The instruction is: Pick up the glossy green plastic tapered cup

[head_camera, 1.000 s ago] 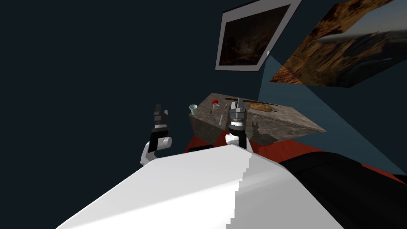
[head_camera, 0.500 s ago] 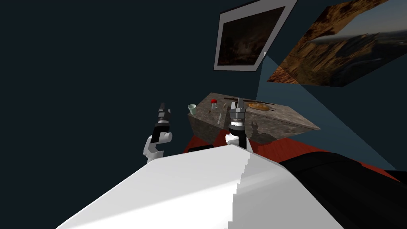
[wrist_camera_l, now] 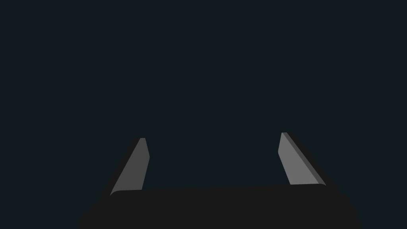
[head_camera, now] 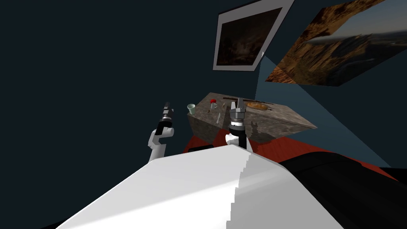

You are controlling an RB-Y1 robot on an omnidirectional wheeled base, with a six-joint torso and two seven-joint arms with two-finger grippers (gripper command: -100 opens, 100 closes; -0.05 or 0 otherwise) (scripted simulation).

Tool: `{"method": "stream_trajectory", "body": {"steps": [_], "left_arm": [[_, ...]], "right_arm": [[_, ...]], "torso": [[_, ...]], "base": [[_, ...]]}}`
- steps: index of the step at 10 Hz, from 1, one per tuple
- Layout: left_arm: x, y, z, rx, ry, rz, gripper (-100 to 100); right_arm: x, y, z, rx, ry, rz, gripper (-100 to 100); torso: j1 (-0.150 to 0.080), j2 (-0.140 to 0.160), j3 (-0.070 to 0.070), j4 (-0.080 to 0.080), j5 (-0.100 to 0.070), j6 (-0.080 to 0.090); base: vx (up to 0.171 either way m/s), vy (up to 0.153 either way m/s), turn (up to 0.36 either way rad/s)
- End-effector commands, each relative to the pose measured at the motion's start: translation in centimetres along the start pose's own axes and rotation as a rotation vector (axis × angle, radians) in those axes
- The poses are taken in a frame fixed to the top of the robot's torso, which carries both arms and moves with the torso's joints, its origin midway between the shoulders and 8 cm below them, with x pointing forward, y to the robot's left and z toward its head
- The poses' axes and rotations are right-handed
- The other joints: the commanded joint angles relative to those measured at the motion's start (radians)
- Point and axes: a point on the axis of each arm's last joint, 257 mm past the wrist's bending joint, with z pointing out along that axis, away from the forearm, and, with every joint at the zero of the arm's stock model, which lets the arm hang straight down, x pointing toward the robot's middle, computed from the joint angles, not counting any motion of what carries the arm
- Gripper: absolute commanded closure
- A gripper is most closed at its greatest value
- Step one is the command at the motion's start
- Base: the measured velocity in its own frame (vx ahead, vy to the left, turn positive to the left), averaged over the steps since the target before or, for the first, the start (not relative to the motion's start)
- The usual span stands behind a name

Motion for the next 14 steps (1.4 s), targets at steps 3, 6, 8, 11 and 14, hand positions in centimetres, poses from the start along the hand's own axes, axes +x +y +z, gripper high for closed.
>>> {"method": "stream_trajectory", "body": {"steps": [3, 6, 8, 11, 14], "left_arm": [[0.7, 1.8, 2.3, -0.069, 0.011, -0.008, -100], [1.1, 4.2, 4.6, -0.162, 0.020, -0.020, -100], [1.5, 5.6, 6.0, -0.219, 0.025, -0.027, -100], [2.2, 6.8, 7.7, -0.288, 0.033, -0.033, -100], [2.7, 7.9, 9.1, -0.351, 0.039, -0.039, -100]], "right_arm": [[0.0, 0.0, 0.0, 0.000, 0.000, 0.000, 0], [0.0, 0.0, 0.0, 0.000, 0.000, 0.000, 0], [0.0, 0.0, 0.0, 0.000, 0.000, 0.000, 0], [0.0, 0.0, 0.0, 0.000, 0.000, 0.000, 0], [0.0, 0.0, 0.0, 0.000, 0.000, 0.000, 0]], "torso": [[0.000, 0.000, 0.000, 0.000, 0.000, 0.000], [0.000, 0.000, 0.000, 0.000, 0.000, 0.000], [-0.001, -0.001, -0.001, 0.000, 0.000, 0.000], [0.000, -0.001, 0.000, 0.000, 0.000, 0.000], [0.000, 0.000, 0.000, 0.000, 0.000, 0.000]], "base": [[-0.010, -0.016, -0.012], [-0.007, -0.021, -0.025], [-0.006, -0.029, -0.023], [-0.005, -0.019, -0.014], [-0.004, -0.017, -0.014]]}}
